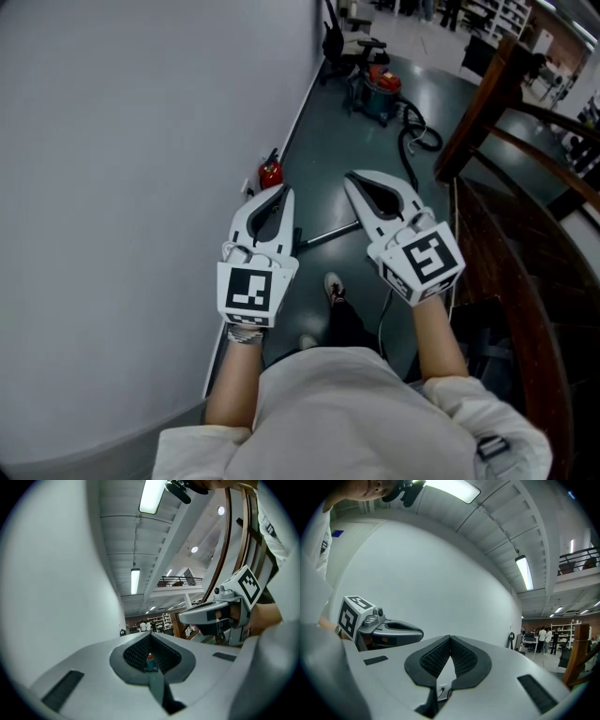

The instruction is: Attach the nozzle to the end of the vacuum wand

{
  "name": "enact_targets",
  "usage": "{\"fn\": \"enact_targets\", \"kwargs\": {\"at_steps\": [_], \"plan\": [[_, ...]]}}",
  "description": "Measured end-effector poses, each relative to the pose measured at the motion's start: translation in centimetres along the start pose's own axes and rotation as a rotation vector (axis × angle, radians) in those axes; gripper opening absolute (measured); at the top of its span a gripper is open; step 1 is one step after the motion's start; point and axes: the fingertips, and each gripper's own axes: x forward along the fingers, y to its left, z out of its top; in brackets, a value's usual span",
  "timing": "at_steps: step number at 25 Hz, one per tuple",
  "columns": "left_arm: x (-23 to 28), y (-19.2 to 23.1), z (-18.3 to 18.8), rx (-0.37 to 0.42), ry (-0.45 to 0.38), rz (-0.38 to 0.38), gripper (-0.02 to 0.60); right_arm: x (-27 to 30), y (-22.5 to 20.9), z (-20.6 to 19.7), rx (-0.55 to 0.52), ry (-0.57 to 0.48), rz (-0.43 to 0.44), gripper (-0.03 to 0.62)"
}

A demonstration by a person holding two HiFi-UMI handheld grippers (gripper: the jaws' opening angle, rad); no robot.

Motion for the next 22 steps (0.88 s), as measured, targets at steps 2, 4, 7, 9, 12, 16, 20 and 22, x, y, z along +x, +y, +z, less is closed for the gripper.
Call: {"fn": "enact_targets", "kwargs": {"at_steps": [2,4,7,9,12,16,20,22], "plan": [[-0.4,-0.4,0.2,0.006,-0.003,-0.004,0.0,-0.4,0.2,-0.1,-0.005,0.001,0.001,0.026],[-0.6,-0.5,0.4,0.007,-0.013,0.0,0.0,-0.7,0.3,0.0,-0.013,0.001,-0.003,0.026],[-0.9,-0.4,0.6,0.0,-0.014,-0.002,0.0,-0.6,0.4,0.1,-0.019,0.002,-0.008,0.026],[-1.0,-0.3,0.5,-0.001,-0.01,-0.003,0.0,-0.5,0.5,0.1,-0.022,0.0,-0.009,0.026],[-1.3,-0.2,0.4,-0.001,-0.007,-0.001,0.0,-0.6,0.7,-0.4,-0.024,0.005,-0.007,0.026],[-1.4,0.0,0.2,0.002,-0.005,-0.002,0.0,-0.5,0.8,-0.6,-0.023,0.011,-0.013,0.026],[-1.5,0.5,0.1,-0.001,-0.005,-0.007,0.0,0.1,1.4,-0.6,-0.022,0.024,-0.013,0.026],[-1.5,0.4,0.1,-0.004,-0.005,-0.009,0.0,0.2,1.7,-0.9,-0.022,0.028,-0.007,0.026]]}}
